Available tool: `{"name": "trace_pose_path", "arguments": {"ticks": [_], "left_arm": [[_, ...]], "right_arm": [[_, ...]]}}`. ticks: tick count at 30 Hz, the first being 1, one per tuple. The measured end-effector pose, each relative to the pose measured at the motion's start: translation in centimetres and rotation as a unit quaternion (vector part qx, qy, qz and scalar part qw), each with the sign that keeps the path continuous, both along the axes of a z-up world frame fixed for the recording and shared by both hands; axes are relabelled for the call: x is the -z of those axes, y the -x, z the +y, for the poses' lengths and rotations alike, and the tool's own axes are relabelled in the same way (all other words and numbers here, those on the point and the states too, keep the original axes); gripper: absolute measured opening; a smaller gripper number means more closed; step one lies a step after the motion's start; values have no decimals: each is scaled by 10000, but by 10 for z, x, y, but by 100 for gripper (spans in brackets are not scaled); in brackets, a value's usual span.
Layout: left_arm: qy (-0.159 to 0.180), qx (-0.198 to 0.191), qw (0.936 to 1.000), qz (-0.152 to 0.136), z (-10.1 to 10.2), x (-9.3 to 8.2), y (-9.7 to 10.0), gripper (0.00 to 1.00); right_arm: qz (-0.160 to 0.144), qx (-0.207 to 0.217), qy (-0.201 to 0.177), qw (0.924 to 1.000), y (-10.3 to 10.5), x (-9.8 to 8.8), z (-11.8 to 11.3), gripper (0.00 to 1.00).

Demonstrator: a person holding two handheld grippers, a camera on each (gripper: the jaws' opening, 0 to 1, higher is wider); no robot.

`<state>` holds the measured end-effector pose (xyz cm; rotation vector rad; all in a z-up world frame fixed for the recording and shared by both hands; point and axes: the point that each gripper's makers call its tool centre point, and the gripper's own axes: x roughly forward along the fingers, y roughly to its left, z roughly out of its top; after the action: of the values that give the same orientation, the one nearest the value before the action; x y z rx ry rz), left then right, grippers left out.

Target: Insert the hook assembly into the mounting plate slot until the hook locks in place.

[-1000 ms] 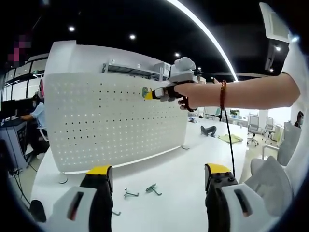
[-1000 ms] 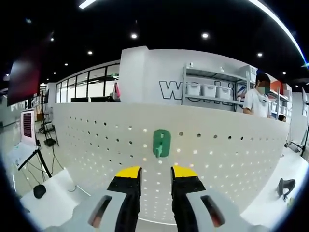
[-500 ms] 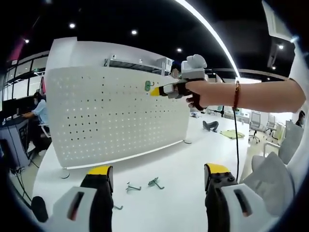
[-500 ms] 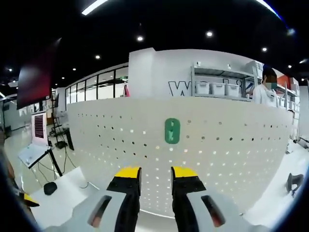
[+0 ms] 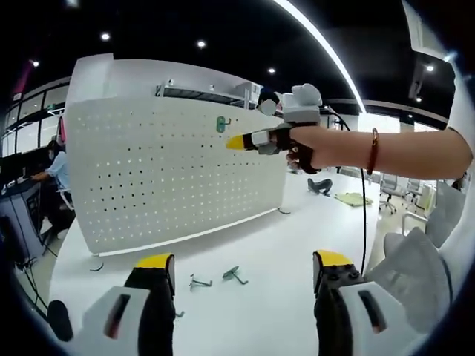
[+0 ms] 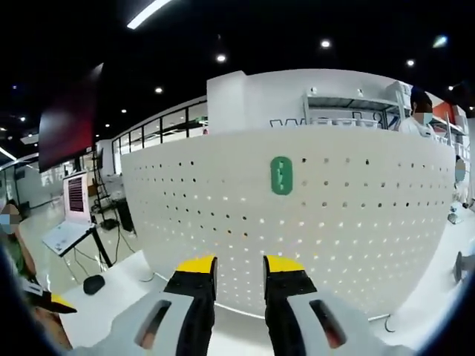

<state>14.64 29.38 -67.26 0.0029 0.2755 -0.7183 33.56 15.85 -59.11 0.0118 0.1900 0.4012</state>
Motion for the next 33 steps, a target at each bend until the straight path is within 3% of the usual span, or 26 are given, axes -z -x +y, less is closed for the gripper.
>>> {"name": "trace_pose_path", "arguments": {"ticks": [7,10,17,22,25,28,31,33], "left_arm": [[-41,125,9999,34,-8,3,2,76],[-239,215,9995,15,-13,8,2,75],[-446,349,9983,130,-18,19,2,74],[-434,214,9985,256,-17,24,-1,67],[-533,231,9979,295,-17,29,-1,69],[-615,197,9972,375,-16,34,-5,68],[-723,130,9963,455,-14,38,-9,66],[-788,177,9956,473,-17,41,-10,66]], "right_arm": [[35,-134,-28,9999,14,8,0,24],[119,-117,-173,9997,22,14,-1,24],[287,-239,-113,9992,32,37,1,29],[294,-307,-241,9988,38,40,1,31],[113,-236,-166,9995,45,37,-2,29],[125,-105,-152,9998,48,40,-9,27],[137,-266,-281,9992,53,41,-5,29],[199,-223,-167,9994,56,47,-8,29]]}}
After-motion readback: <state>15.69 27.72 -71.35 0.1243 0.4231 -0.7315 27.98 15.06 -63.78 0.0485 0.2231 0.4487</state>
